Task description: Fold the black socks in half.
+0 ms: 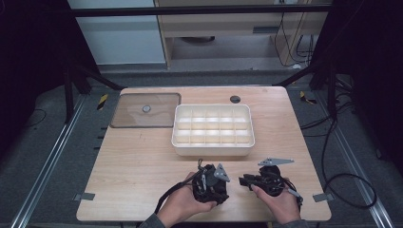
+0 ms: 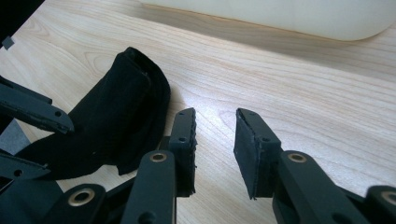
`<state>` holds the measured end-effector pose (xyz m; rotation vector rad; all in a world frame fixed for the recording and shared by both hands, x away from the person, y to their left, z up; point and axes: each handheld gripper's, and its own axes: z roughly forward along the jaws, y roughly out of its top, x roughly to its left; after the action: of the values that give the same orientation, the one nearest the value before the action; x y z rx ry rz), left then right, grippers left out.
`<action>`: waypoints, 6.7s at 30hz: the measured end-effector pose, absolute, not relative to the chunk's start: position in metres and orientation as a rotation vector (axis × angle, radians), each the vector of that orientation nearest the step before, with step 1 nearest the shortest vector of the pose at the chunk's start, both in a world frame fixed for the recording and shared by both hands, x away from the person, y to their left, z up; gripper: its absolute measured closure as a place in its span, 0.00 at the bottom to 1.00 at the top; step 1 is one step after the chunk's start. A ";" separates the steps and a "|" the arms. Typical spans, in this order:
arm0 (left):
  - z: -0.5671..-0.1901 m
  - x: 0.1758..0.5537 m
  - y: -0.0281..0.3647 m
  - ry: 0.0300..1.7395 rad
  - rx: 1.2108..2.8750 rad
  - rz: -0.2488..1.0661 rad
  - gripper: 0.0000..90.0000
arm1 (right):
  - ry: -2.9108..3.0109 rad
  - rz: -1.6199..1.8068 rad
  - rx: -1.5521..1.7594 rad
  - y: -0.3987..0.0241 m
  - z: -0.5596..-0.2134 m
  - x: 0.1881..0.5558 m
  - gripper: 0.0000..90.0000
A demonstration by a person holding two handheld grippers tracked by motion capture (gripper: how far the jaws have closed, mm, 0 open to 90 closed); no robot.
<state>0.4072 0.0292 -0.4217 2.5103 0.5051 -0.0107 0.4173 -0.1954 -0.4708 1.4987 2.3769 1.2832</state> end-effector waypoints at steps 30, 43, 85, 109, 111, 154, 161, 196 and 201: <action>-0.448 0.418 0.003 0.570 2.487 -0.004 0.77 | 2.323 1.293 1.525 -0.206 -0.465 0.418 0.74; -0.440 0.422 0.015 0.595 2.448 0.002 0.70 | 2.323 1.287 1.521 -0.204 -0.464 0.418 0.72; -0.451 0.429 0.025 0.668 2.391 -0.011 0.81 | 2.324 1.285 1.520 -0.202 -0.464 0.418 0.72; -0.460 0.435 0.025 0.762 2.297 0.054 0.75 | 2.312 1.282 1.489 -0.199 -0.456 0.419 0.71; -0.449 0.435 0.032 0.763 2.272 0.050 0.74 | 2.308 1.287 1.487 -0.197 -0.454 0.420 0.71; -0.458 0.474 0.219 1.041 2.168 0.416 0.08 | 2.373 1.074 1.491 -0.116 -0.384 0.428 0.48; -0.461 0.478 0.240 1.079 2.130 0.442 0.05 | 2.350 0.992 1.527 -0.118 -0.358 0.437 0.42; -0.489 0.483 0.303 1.301 2.057 0.483 0.05 | 2.444 0.838 1.626 -0.079 -0.428 0.458 0.36; -0.491 0.484 0.305 1.312 2.049 0.478 0.05 | 2.445 0.831 1.630 -0.079 -0.433 0.459 0.37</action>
<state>0.4841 0.3051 -0.4909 2.0494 1.3119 0.4780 0.4587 -0.0789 -0.4327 1.6305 2.4447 0.8312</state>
